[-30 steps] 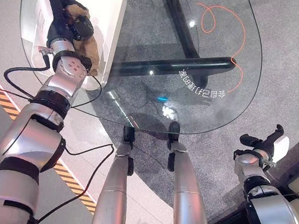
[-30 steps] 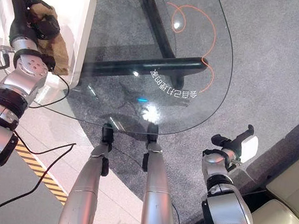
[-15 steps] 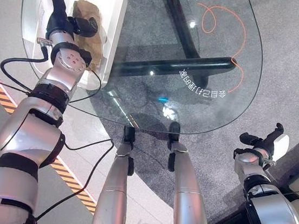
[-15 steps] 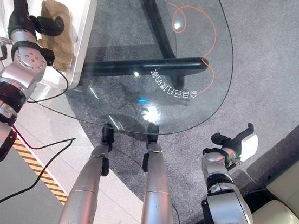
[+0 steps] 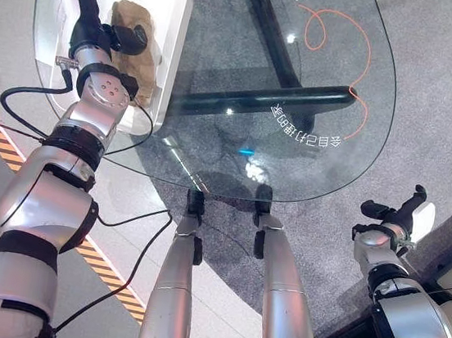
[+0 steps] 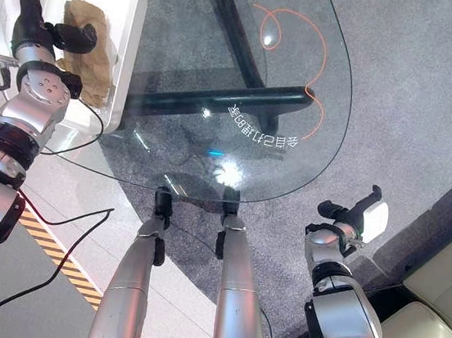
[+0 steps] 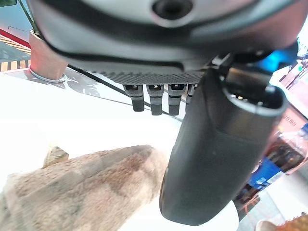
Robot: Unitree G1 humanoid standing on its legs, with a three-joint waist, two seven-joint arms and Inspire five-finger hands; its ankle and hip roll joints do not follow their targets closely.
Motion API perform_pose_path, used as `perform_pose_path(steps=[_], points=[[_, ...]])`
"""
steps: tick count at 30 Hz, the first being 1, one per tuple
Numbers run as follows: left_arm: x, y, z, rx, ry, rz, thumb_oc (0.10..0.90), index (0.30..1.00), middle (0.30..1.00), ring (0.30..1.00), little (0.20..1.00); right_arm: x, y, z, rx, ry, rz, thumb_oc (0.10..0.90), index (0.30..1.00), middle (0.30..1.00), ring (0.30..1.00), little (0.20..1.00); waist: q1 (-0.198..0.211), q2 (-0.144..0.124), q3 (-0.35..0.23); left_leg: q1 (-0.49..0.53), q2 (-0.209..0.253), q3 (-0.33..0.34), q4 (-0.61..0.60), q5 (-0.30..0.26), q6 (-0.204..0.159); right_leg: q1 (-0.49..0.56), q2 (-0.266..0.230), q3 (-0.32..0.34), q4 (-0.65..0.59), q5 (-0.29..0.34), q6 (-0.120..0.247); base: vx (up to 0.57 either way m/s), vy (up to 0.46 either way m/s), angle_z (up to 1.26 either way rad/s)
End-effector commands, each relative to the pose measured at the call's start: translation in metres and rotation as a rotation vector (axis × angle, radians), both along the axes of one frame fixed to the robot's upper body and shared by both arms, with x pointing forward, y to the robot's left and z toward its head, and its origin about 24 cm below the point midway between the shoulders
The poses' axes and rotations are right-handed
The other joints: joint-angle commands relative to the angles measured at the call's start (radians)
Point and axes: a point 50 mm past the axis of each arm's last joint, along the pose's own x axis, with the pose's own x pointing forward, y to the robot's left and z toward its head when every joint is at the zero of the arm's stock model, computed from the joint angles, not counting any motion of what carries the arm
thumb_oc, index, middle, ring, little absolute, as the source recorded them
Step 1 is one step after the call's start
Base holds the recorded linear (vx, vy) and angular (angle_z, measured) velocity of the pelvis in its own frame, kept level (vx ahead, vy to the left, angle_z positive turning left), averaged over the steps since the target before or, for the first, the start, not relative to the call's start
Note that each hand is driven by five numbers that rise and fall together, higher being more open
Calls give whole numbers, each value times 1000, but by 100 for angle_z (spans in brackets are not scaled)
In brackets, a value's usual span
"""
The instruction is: Wipe the table with a cloth and put it in the basket.
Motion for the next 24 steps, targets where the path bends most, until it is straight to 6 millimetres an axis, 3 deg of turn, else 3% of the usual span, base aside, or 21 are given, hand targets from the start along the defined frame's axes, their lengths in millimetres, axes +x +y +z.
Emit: perform_pose_path(steps=[1,5,16,21,22,24], points=[[-30,31,60,-77,-358,54,800,900,900,900,900,-20,-19,-14,-20,47,-49,800,900,900,900,900,21,10,-28,100,-56,69,-28,-33,51,132,64,-27,-83,-18,18,0,0,0],[-40,54,34,-104,-347,66,800,900,900,900,900,-36,-26,-32,0,119,-46,800,900,900,900,900,35,8,-34,237,-58,60,-100,-22,42,266,51,-29,-152,-10,27,33,-7,-4],[-63,97,-25,-129,-209,95,800,900,900,900,900,-95,-54,-75,23,300,-90,800,900,900,900,900,68,14,-161,451,-55,60,-278,6,31,495,11,-48,-316,22,51,53,-17,-3],[-89,126,-81,-195,-79,140,800,900,900,900,900,-141,-68,-98,53,409,-141,800,900,900,900,900,81,25,-248,579,-58,49,-364,13,28,645,4,-60,-420,38,58,98,12,7],[-91,127,-85,-202,-70,141,800,900,900,900,900,-143,-68,-100,55,417,-143,800,900,900,900,900,82,26,-253,587,-58,48,-369,13,28,655,4,-60,-428,40,58,111,4,6],[-103,135,-114,-232,15,157,800,900,900,900,900,-157,-69,-109,85,475,-144,800,900,900,900,900,88,26,-286,629,-58,42,-394,15,29,703,2,-65,-458,48,62,74,0,6]])
